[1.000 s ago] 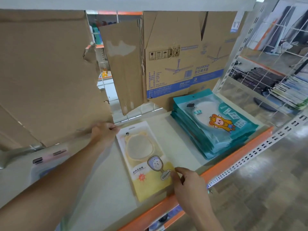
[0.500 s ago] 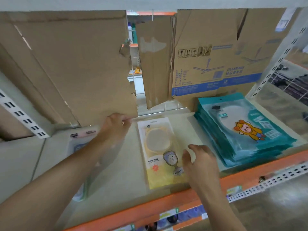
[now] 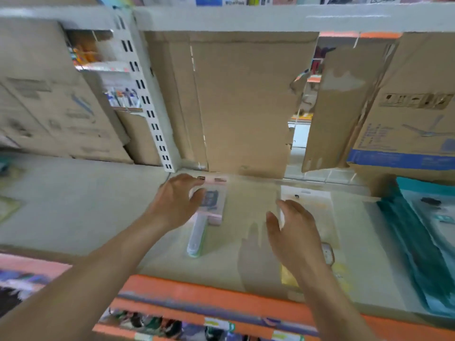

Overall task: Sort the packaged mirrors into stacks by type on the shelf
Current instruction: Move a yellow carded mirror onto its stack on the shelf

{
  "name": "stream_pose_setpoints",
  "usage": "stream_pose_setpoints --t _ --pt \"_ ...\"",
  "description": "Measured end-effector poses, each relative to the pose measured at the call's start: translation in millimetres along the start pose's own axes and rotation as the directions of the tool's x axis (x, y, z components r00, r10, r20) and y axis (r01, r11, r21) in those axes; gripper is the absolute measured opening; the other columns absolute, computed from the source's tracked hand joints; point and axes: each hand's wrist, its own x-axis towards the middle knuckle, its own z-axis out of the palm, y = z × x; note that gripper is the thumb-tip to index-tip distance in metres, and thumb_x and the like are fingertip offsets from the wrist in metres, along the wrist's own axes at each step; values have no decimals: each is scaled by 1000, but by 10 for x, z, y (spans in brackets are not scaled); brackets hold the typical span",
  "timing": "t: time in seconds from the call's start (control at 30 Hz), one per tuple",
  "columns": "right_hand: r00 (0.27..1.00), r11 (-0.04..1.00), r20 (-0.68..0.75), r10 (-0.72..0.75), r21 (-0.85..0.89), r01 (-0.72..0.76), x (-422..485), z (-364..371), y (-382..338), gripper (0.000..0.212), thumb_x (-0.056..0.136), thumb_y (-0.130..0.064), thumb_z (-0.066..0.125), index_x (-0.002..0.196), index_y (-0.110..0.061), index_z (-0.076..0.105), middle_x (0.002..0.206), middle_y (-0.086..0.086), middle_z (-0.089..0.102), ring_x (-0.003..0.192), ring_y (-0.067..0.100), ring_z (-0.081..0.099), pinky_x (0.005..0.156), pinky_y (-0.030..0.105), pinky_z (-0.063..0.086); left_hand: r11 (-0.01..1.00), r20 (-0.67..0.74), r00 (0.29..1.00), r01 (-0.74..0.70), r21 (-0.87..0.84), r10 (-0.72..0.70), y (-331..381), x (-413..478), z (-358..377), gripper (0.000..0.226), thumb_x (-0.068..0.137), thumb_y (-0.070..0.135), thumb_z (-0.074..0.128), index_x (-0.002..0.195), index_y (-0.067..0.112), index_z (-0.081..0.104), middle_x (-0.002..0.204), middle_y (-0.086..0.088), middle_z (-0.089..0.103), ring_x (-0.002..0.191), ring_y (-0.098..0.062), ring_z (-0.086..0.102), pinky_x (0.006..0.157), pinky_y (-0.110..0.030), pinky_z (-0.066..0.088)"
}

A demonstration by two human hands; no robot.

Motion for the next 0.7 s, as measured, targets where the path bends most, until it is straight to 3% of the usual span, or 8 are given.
stream_pose_setpoints --t 0.2,0.43,0.5,0.6,0.7 --pt "988 992 84 -127 -13 128 -53 223 -540 39 95 -26 46 127 -5 54 128 14 56 123 31 45 106 36 32 992 -52 995 90 83 -86 -521 -376 -282 49 84 43 43 112 12 69 108 -7 68 100 -29 63 87 -43 51" --pt "969 969 63 -240 -38 243 -316 670 -1261 36 82 -33 46 102 -9 64 96 12 66 91 35 59 85 39 48 938 -61 969 246 244 -239 -1215 -928 -657 73 77 58 22 128 20 59 131 -5 58 122 -27 51 100 -42 35" --pt "966 967 95 -239 -72 246 -405 796 -1461 42 83 -37 44 111 -9 61 108 14 64 102 36 57 89 42 48 931 -71 961 275 239 -266 -1429 -1101 -759 77 75 60 19 129 20 58 134 -7 56 125 -26 50 104 -42 33" --pt "967 968 157 -199 -123 219 -542 966 -1752 50 92 -40 44 134 -14 46 134 10 51 128 35 42 106 45 35 930 -121 957 284 231 -262 -1700 -1347 -901 72 76 57 26 123 16 63 126 -11 61 118 -28 57 99 -45 40" --pt "958 961 188 -218 -130 245 -664 1139 -2028 52 94 -41 42 139 -16 39 137 6 47 132 34 34 108 46 31 927 -123 953 298 230 -276 -1970 -1569 -1020 68 77 54 28 119 15 65 120 -13 64 112 -30 61 94 -47 44"
